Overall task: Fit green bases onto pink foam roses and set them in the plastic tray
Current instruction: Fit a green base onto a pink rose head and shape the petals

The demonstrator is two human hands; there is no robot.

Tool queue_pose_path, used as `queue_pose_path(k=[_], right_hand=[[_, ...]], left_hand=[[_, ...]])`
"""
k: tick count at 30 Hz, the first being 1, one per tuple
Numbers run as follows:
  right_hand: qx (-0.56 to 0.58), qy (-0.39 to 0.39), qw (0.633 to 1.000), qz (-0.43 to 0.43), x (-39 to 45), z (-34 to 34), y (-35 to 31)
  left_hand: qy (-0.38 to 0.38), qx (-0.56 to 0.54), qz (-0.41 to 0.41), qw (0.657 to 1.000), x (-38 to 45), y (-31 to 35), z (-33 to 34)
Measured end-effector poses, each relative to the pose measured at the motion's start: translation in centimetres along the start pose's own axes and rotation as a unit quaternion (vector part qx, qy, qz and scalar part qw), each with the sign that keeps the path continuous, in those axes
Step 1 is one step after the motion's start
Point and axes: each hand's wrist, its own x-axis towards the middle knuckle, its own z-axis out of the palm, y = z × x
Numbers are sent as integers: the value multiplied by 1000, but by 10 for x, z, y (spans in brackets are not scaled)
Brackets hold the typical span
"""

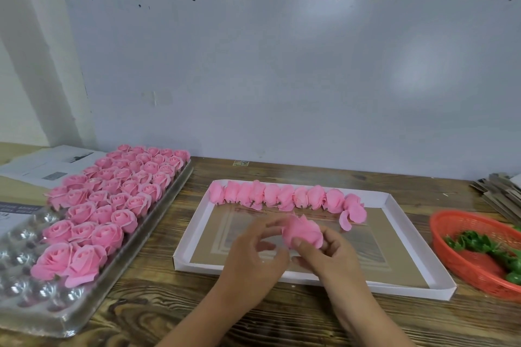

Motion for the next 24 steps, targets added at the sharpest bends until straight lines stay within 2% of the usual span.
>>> queue_pose_path(k=[2, 6, 10, 12, 15, 19, 24], right_hand=[[2, -2, 1000, -6, 0, 0, -1], [10, -16, 1000, -12, -1, 2, -2], [13, -32, 999, -15, -2, 2, -3], [3, -36, 999, -17, -2, 1, -2], [-5, -41, 999, -16, -2, 1, -1], [3, -39, 999, -13, -2, 3, -2], [9, -40, 999, -13, -1, 4, 1]], left_hand=[[23, -80, -30, 996, 2, -1, -2], [65, -109, -99, 987, 7, 1, -4], [38, -118, -179, 976, 9, 5, -3], [30, -104, -191, 976, 10, 6, -3], [47, -76, -170, 981, 9, 6, -1], [75, 17, -88, 993, 5, 5, 3], [111, 90, -40, 989, 0, 6, 8]])
